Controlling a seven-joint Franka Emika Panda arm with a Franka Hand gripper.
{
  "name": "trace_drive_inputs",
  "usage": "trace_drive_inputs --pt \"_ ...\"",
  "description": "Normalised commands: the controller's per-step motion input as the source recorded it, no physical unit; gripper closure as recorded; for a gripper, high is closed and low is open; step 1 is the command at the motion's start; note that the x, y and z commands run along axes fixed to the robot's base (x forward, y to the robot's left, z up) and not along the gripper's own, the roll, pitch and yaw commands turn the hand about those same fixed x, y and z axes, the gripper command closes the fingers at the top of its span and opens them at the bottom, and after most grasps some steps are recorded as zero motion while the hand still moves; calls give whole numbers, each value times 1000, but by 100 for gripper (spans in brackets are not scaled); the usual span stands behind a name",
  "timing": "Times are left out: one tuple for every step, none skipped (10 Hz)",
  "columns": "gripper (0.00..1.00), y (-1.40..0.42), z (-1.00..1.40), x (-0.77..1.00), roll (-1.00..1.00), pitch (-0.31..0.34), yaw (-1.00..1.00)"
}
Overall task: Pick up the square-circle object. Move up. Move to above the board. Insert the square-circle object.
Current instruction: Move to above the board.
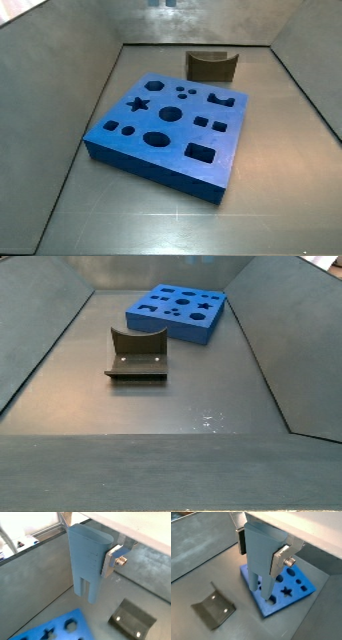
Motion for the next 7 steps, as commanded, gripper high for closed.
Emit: trace_drive_inputs --pt "100 -1000 73 57 -8 29 5" --pt "100 -1000 74 67 0 45 7" --pt "100 -1000 75 76 -10 56 7" --pt "100 -1000 78 96 3 73 11" --pt "100 -1000 83 117 3 86 10" --pt "100 -861 74 136 15 106 6" --pt "100 -671 62 133 18 115 7"
